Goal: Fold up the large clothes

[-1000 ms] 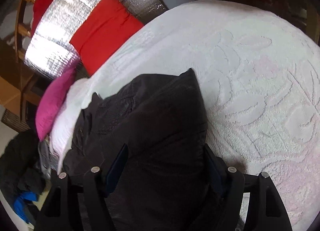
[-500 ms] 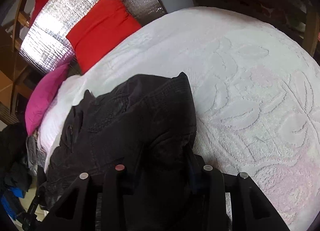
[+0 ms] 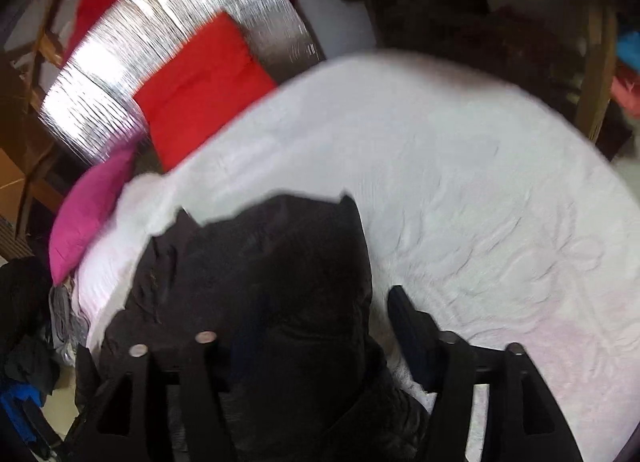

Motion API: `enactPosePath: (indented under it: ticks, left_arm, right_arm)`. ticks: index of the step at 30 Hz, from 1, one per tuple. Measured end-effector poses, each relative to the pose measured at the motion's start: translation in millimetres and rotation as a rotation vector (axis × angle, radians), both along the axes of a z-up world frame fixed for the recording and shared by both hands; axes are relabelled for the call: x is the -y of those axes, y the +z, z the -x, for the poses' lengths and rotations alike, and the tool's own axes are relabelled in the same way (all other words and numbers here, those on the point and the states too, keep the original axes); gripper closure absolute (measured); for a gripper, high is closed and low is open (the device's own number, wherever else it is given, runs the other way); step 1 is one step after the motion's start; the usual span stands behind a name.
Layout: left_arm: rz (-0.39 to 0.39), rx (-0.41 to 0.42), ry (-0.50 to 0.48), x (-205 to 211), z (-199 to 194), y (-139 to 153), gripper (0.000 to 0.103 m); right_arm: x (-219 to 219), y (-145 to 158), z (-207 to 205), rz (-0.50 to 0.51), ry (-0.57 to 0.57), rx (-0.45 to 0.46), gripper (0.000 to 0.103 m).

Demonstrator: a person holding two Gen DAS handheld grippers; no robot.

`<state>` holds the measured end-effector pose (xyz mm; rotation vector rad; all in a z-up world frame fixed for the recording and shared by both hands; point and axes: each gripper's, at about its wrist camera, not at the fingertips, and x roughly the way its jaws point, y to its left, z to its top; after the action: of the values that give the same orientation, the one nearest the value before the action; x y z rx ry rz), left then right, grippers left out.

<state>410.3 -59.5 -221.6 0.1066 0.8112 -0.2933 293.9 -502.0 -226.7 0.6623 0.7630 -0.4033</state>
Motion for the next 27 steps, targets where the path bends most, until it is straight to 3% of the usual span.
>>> enactPosePath:
  ticks: [2, 6, 9, 11, 14, 18, 22, 27]
  left_arm:
    - [-0.01, 0.074, 0.02, -2.9, 11.9, 13.3, 0.032]
    - [0.012, 0.123, 0.015, -2.9, 25.4, 25.8, 0.032]
    - [0.031, 0.091, -0.036, 5.4, 29.5, 20.9, 0.032]
    - [0.028, 0.061, -0.061, 12.3, 28.3, 12.7, 0.032]
    - [0.002, -0.01, -0.085, 22.3, 20.1, -4.8, 0.032]
    - [-0.021, -0.13, -0.089, 29.9, 3.7, -30.4, 0.032]
    - [0.006, -0.133, -0.085, 27.0, 5.3, -25.2, 0.032]
    - [0.089, -0.073, -0.108, 20.8, 19.4, -5.5, 0.031]
  right_arm:
    - [-13.0, 14.5, 8.2, 0.036, 0.035, 0.052, 0.031]
    - [-52.2, 22.4, 6.4, 0.041, 0.188, 0.101, 0.031]
    - [-91.3, 16.6, -6.2, 0.079, 0.308, 0.081, 0.032]
    - [-113.5, 8.0, -13.1, 0.101, 0.365, 0.065, 0.042]
    - [-141.1, -11.6, -29.1, 0.104, 0.444, -0.002, 0.046]
    - [-158.8, -47.6, -44.7, 0.139, 0.473, -0.152, 0.046]
    - [-158.7, -46.1, -42.5, 0.157, 0.48, -0.139, 0.046]
    - [-158.6, -26.9, -36.2, 0.112, 0.458, -0.038, 0.045]
